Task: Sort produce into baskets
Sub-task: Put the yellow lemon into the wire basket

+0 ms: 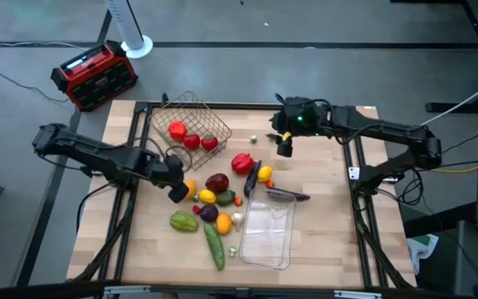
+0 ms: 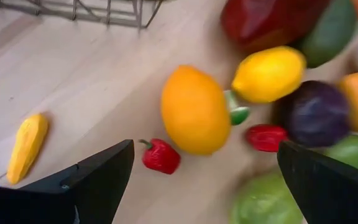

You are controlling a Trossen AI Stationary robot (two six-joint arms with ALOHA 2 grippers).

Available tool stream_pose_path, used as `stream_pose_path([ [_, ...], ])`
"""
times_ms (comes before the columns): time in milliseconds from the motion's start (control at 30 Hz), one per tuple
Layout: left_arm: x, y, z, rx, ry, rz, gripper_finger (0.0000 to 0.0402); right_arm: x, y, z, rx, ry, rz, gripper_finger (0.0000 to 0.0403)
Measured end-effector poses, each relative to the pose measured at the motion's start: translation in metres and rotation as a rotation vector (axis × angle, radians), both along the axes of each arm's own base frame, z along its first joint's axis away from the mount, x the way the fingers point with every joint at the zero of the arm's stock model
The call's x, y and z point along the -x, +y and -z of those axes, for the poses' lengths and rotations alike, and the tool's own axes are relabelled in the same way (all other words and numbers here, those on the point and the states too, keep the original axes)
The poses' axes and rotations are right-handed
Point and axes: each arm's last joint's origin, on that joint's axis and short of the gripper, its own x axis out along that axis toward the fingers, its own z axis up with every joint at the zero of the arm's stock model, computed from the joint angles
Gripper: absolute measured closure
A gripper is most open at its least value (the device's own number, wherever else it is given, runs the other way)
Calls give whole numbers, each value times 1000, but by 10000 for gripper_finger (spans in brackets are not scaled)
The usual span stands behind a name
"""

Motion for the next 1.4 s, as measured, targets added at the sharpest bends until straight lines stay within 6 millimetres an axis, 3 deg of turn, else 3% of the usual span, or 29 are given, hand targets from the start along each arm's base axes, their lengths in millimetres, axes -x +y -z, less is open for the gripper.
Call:
stream_pose_path([
  [333,-30,-5,31,-21,80,12,13,10,4,36,-82,60,-13,162],
  [600,-40,-7,54,-46,182,-7,14,3,5,47,-135,-17,-66,162],
  [733,-42,-7,62,-62,216,-8,34,1,7,49,-173,-45,-117,162],
  [1167,-42,-7,59,-63,201,-9,149,-2,9,56,-330,-118,-123,162],
  [1400,-39,-6,53,-61,184,-2,155,-2,9,56,-333,-115,-121,162],
])
